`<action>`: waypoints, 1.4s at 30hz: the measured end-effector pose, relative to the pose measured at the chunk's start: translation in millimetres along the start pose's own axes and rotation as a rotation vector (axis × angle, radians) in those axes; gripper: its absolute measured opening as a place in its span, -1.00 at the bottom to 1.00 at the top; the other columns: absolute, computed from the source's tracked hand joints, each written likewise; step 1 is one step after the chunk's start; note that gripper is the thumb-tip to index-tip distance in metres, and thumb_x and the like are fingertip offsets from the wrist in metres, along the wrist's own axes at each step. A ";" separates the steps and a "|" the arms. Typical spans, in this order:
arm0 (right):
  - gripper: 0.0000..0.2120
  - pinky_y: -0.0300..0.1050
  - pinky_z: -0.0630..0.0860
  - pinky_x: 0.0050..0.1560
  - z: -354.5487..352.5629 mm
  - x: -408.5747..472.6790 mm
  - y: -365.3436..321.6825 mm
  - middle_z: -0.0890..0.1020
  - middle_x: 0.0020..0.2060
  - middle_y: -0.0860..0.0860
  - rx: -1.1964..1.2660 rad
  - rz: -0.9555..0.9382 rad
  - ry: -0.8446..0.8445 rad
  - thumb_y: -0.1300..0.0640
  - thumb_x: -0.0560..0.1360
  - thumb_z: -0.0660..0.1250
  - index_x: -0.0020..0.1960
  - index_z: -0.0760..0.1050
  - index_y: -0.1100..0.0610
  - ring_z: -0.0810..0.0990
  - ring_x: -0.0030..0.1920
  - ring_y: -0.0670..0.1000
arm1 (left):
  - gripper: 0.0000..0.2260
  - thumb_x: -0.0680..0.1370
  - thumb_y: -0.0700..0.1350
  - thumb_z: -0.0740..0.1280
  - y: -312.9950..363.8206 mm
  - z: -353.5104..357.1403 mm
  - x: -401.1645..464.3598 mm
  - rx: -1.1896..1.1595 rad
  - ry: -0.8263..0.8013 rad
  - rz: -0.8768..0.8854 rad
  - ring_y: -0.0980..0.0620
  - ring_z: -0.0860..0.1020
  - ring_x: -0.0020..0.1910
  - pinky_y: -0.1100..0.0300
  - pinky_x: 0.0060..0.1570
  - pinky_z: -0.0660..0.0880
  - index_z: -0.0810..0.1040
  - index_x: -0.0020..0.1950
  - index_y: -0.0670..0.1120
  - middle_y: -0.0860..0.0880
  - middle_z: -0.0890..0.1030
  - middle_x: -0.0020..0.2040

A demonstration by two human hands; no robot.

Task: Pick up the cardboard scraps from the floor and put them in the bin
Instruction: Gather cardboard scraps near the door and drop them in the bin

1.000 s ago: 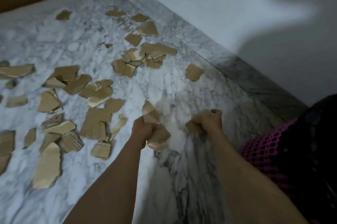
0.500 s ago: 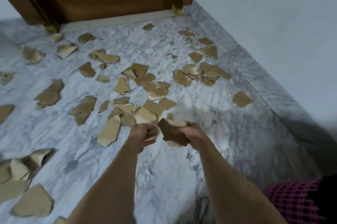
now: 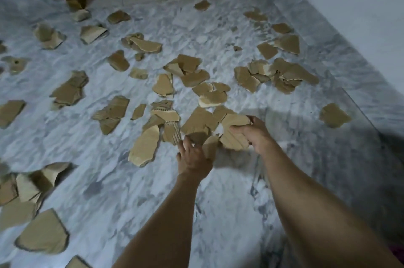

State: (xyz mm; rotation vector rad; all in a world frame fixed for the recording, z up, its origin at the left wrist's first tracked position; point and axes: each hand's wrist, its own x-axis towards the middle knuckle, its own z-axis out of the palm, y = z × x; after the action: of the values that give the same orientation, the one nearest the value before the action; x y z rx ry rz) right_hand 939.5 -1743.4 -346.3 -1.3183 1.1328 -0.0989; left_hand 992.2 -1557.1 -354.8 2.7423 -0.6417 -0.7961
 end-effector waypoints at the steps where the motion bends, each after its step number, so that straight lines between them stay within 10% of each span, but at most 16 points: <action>1: -0.40 -0.11 0.61 -0.11 -1.5 8.7 -4.1 0.70 0.03 0.07 -0.009 -0.005 -0.030 0.21 0.21 0.64 0.21 0.55 0.17 0.68 0.01 0.08 | -0.40 0.51 0.16 0.39 0.0 3.8 4.2 0.030 0.011 0.007 -0.21 0.19 0.44 -0.09 0.36 0.31 0.37 0.44 -0.12 -0.15 0.19 0.46; 6: -0.31 -0.07 0.59 -0.14 11.2 45.4 -26.2 0.65 0.14 0.01 -0.118 -0.003 -0.111 0.20 0.25 0.64 0.31 0.45 0.12 0.66 0.07 0.07 | -0.43 0.46 -0.01 0.50 -7.8 0.9 22.0 -0.120 0.074 0.078 -0.23 0.48 0.21 0.03 0.21 0.41 0.41 0.42 -0.04 -0.21 0.45 0.27; 11: 0.14 0.05 0.39 0.36 44.9 51.8 -30.1 0.25 0.54 0.02 -0.573 -0.042 -0.210 0.17 0.27 0.64 0.61 -0.03 0.01 0.31 0.48 0.12 | -0.53 0.44 -0.06 0.49 -45.7 -31.3 24.6 -0.334 0.127 -0.025 -0.31 0.62 -0.01 -0.05 -0.10 0.50 0.41 0.23 -0.19 -0.28 0.65 0.04; 15: -0.07 0.10 0.46 0.28 58.5 49.8 -21.7 0.48 0.36 0.09 -0.770 -0.111 -0.134 0.07 0.25 0.65 0.47 0.20 0.00 0.46 0.34 0.18 | -0.37 0.41 -0.05 0.51 -97.6 -59.9 31.9 -0.373 0.181 -0.298 -0.33 0.56 0.14 -0.05 0.05 0.51 0.34 0.38 -0.19 -0.32 0.58 0.18; 19: -0.34 0.13 0.37 0.32 71.4 34.3 -22.0 0.27 0.36 0.16 -1.082 -0.192 0.043 -0.04 0.32 0.58 0.31 0.37 0.05 0.24 0.40 0.22 | -0.38 0.42 -0.01 0.48 -122.2 -60.8 34.0 -0.156 0.105 -0.461 -0.33 0.35 0.30 -0.08 0.31 0.35 0.36 0.38 -0.21 -0.29 0.33 0.32; 26: -0.31 -0.01 0.49 0.27 65.1 28.7 -20.8 0.56 0.29 0.08 -0.697 -0.137 -0.020 0.20 0.30 0.60 0.35 0.40 0.14 0.53 0.29 0.13 | -0.54 0.43 0.09 0.44 -113.2 -63.8 31.6 -0.206 0.118 -0.357 -0.29 0.55 0.13 -0.10 0.07 0.47 0.34 0.12 -0.13 -0.22 0.59 0.11; 31: -0.10 -0.10 0.43 0.25 64.4 34.5 -74.4 0.43 0.36 0.00 -0.549 -0.120 -0.216 0.32 0.28 0.60 0.50 0.23 0.09 0.40 0.36 0.04 | -0.16 0.06 0.04 0.53 -111.2 -93.8 65.5 -0.576 -0.014 -0.341 -0.31 0.63 0.04 -0.06 -0.17 0.63 0.32 0.28 -0.11 -0.24 0.62 0.11; 35: 0.14 0.19 0.35 0.39 111.5 33.1 -69.0 0.18 0.56 0.04 -1.024 -0.081 -0.417 0.22 0.31 0.55 0.58 -0.16 -0.19 0.29 0.47 0.21 | 0.01 0.37 -0.08 0.55 -88.9 -103.6 93.5 -0.418 -0.039 -0.272 -0.27 0.52 0.23 0.01 -0.05 0.52 -0.07 0.60 -0.13 -0.24 0.50 0.21; 42: -0.04 0.27 0.27 0.35 133.2 16.2 -44.9 0.18 0.42 0.12 -1.404 -0.266 -0.246 0.11 0.21 0.64 0.44 0.15 0.01 0.15 0.44 0.27 | -0.31 0.40 -0.03 0.52 -80.8 -92.6 115.0 -0.010 -0.013 -0.205 -0.26 0.18 0.44 -0.05 0.23 0.43 0.29 0.44 -0.11 -0.20 0.18 0.41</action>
State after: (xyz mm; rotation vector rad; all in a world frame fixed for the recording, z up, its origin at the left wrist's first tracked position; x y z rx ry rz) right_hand 1063.1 -1674.6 -342.5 -2.6058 0.7350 0.7814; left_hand 1158.6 -1531.7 -356.1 2.8277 -0.3603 -0.8573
